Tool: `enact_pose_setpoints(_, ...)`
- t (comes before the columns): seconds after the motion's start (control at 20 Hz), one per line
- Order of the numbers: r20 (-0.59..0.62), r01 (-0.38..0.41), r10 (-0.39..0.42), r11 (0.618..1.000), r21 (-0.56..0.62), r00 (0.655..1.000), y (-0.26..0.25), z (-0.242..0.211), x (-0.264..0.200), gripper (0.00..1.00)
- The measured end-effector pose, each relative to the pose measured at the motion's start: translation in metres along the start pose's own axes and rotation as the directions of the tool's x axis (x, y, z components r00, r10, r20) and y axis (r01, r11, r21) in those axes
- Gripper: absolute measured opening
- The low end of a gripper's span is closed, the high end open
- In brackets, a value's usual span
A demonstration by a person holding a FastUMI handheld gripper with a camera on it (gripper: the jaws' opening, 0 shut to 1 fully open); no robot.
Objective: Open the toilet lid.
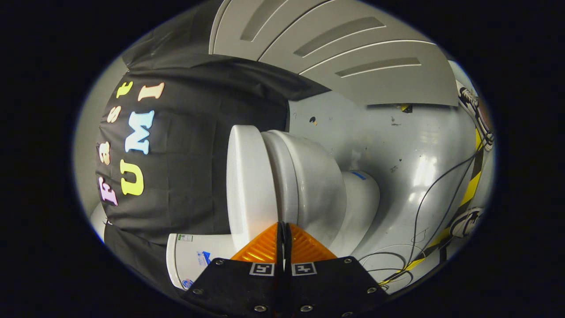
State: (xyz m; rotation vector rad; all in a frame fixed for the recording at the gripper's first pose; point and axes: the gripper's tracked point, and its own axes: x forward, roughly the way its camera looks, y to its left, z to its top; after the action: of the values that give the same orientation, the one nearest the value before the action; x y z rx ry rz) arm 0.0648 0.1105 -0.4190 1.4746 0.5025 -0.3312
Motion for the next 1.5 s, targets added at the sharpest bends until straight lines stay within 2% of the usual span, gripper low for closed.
enact_pose_setpoints(0.2,0.011,0.042,-0.041,0.995,-0.094,0.999,0.004,-0.002,-0.003,0.00)
enact_pose_setpoints(0.4,0.034,0.073,-0.067,0.971,-0.228,0.997,0.014,0.002,-0.009,0.00)
enact_pose_setpoints(0.65,0.071,0.113,-0.098,0.962,-0.248,0.993,0.024,0.002,-0.016,0.00)
enact_pose_setpoints(0.8,0.091,0.129,-0.106,0.942,-0.309,0.990,0.038,0.000,-0.023,0.00)
enact_pose_setpoints(1.15,0.155,0.169,-0.105,0.858,-0.485,0.982,0.077,-0.002,-0.042,0.00)
enact_pose_setpoints(1.5,0.247,0.219,-0.064,0.707,-0.673,0.967,0.129,-0.019,-0.063,0.00)
